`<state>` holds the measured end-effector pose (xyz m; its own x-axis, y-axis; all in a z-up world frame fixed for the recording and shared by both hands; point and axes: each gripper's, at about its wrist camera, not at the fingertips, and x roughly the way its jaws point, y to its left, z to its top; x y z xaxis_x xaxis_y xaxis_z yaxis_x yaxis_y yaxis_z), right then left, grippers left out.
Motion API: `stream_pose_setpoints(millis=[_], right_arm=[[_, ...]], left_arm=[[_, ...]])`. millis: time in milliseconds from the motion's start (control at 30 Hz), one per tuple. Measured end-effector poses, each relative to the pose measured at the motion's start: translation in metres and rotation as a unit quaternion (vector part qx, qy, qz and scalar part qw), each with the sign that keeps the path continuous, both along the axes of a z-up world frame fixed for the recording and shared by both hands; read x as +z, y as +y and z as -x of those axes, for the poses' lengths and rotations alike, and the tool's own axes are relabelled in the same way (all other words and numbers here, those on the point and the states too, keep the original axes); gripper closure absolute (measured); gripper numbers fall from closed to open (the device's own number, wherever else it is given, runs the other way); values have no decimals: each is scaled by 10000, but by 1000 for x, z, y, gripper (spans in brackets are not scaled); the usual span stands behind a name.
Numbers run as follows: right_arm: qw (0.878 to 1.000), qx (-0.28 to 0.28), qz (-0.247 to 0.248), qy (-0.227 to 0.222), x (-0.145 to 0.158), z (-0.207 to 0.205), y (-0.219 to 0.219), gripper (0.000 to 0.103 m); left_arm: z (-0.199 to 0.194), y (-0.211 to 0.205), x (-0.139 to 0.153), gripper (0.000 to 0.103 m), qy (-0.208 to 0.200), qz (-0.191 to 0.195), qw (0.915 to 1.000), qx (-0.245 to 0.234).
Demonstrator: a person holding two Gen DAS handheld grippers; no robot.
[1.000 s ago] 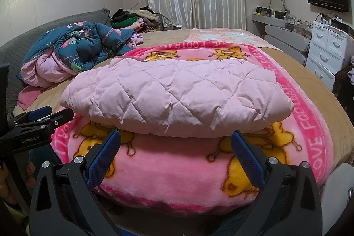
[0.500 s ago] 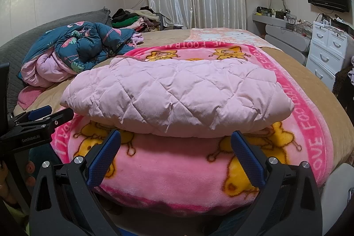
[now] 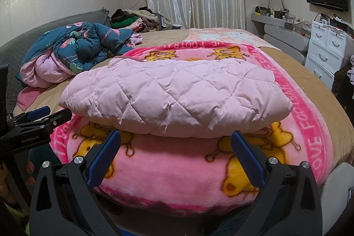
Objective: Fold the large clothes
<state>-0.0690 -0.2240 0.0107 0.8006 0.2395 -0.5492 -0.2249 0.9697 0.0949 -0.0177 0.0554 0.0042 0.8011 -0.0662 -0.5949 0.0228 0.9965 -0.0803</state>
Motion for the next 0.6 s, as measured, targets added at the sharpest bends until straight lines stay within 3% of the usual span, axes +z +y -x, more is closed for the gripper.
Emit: stream_pose_setpoints(millis=[600], right_arm=[[10000,-22,7,10,0,0,-1,4]], left_arm=[[0,0,0,9,0,19,10000,-41]])
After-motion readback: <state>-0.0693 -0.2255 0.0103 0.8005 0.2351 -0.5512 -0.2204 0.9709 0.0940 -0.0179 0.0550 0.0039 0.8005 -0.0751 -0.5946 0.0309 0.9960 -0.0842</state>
